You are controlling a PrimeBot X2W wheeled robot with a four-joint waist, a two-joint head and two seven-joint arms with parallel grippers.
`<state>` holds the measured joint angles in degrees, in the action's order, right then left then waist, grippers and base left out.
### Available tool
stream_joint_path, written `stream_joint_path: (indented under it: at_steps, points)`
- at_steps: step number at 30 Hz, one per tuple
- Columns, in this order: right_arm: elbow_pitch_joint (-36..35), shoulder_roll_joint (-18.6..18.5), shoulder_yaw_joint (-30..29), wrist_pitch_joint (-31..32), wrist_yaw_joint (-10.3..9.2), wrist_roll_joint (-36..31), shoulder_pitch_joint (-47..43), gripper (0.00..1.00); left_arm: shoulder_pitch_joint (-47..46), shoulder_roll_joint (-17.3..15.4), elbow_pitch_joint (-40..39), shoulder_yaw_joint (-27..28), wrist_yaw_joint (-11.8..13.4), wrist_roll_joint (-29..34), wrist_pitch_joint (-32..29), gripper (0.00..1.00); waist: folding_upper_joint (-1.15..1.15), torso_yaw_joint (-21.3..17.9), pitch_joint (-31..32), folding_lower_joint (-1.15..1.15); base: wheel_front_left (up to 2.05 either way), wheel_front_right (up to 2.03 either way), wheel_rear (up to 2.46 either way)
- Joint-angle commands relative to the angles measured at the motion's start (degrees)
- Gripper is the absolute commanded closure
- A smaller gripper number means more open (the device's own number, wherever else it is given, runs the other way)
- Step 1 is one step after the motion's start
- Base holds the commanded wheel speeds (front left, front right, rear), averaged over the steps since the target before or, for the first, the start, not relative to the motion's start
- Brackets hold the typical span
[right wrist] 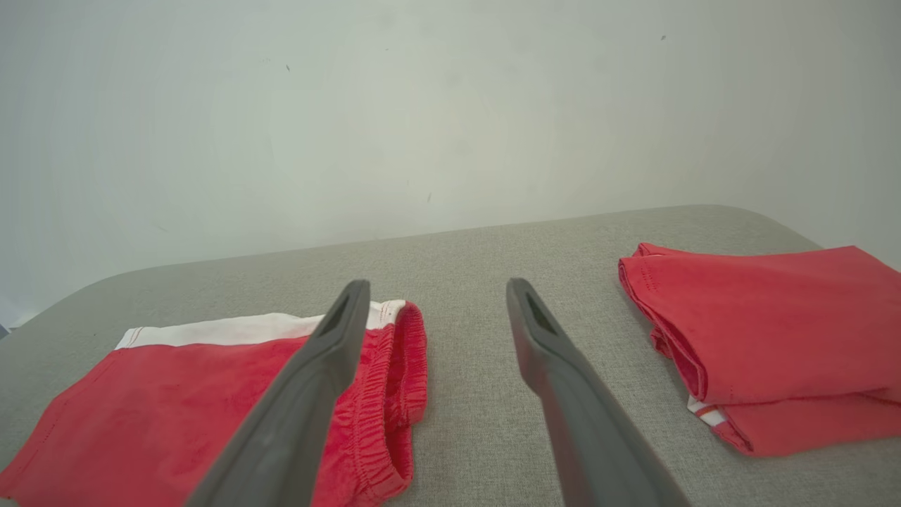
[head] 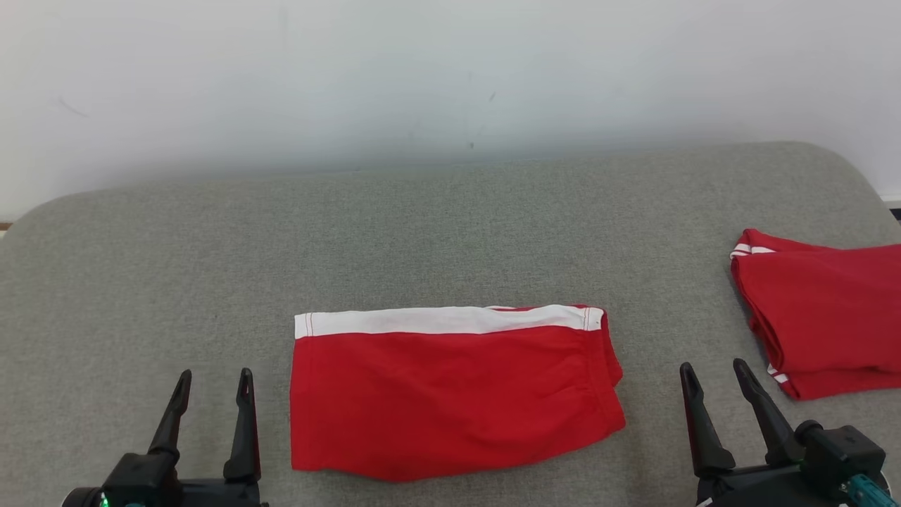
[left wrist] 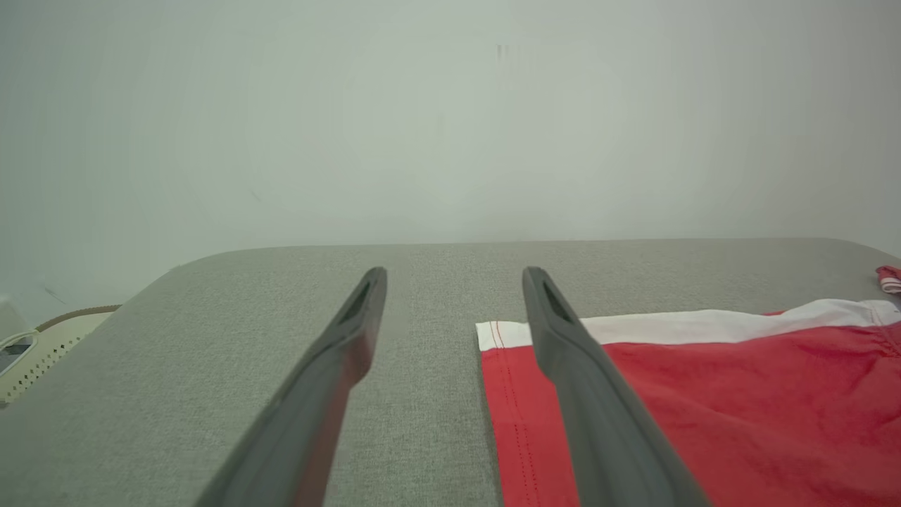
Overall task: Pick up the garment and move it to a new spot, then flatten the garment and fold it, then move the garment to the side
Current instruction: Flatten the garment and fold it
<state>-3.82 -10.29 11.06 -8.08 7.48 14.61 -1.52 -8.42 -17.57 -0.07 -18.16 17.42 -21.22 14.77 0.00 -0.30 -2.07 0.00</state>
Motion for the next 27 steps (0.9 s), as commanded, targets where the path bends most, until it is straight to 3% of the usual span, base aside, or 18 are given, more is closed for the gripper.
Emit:
stream_joint_path:
  at_steps: [1, 11, 19, 27]
  points:
    - [-0.2, 0.0, -0.2, 0.0, 0.02, 0.2, -0.4, 0.00, 0.9, 0.0, -0.1, 0.2, 0.1, 0.3, 0.5, 0.00, 0.00, 0.3, 0.0, 0.00, 0.00, 0.00, 0.00]
    - [1.8, -1.1, 0.1, 1.4, 0.02, 1.1, 0.5, 0.00, -0.1, 1.5, -1.3, 0.8, -0.7, 1.1, 0.4, 0.00, 0.00, 5.7, -1.1, 0.00, 0.00, 0.00, 0.00]
    - [12.6, -2.7, 2.5, 0.3, 0.02, 4.0, 4.5, 0.00, -1.4, 4.2, -1.7, 1.6, -2.0, 2.1, 0.4, 0.00, 0.00, 11.1, -3.3, 0.00, 0.00, 0.00, 0.00]
    - [23.3, -3.1, 2.1, -2.6, 0.02, 5.7, 8.4, 0.00, -2.3, 5.3, -1.1, 3.3, -3.6, 3.7, 0.4, 0.00, 0.00, 12.3, -5.3, 0.00, 0.00, 0.00, 0.00]
